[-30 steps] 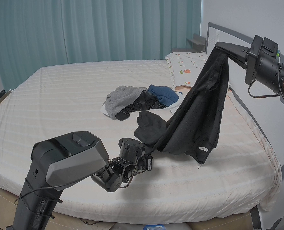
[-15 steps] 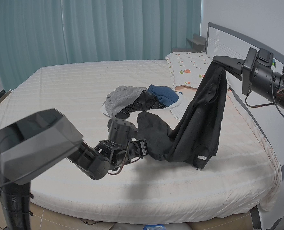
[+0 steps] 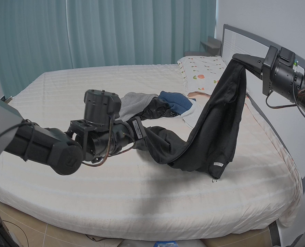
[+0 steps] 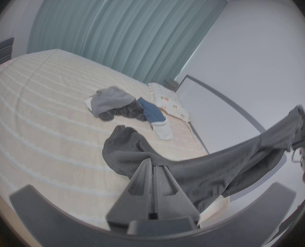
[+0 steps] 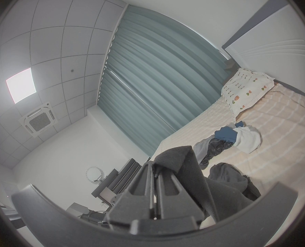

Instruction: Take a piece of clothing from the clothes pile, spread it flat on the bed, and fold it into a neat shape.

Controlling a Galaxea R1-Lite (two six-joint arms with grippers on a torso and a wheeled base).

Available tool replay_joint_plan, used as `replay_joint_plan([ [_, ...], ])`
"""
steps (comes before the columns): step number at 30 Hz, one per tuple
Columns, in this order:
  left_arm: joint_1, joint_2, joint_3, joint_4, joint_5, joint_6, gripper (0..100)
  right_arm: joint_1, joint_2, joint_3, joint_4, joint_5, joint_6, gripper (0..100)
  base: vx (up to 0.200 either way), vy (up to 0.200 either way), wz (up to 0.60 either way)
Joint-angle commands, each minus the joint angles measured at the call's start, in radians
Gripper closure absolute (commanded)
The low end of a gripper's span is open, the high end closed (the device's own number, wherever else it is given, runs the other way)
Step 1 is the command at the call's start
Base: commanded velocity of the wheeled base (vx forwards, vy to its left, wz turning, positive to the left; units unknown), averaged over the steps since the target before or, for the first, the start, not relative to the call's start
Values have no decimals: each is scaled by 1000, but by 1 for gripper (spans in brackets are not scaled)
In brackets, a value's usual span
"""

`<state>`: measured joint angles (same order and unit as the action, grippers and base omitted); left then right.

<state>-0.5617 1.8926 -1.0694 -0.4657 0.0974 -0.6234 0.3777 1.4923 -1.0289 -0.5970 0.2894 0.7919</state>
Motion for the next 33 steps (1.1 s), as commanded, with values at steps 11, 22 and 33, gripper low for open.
replay_joint_plan([
  [11,23,-316,-12,25,-1,-24,100,30,299,-88,-75,-272,-63,100,0,0,0],
  [22,23,-489,170,242,-99,-105,100,20,286,104,-244,-414,-163,100,0,0,0],
  [33,22,-469,477,10,-137,-199,100,43,402,352,-569,-446,-163,100,0,0,0],
])
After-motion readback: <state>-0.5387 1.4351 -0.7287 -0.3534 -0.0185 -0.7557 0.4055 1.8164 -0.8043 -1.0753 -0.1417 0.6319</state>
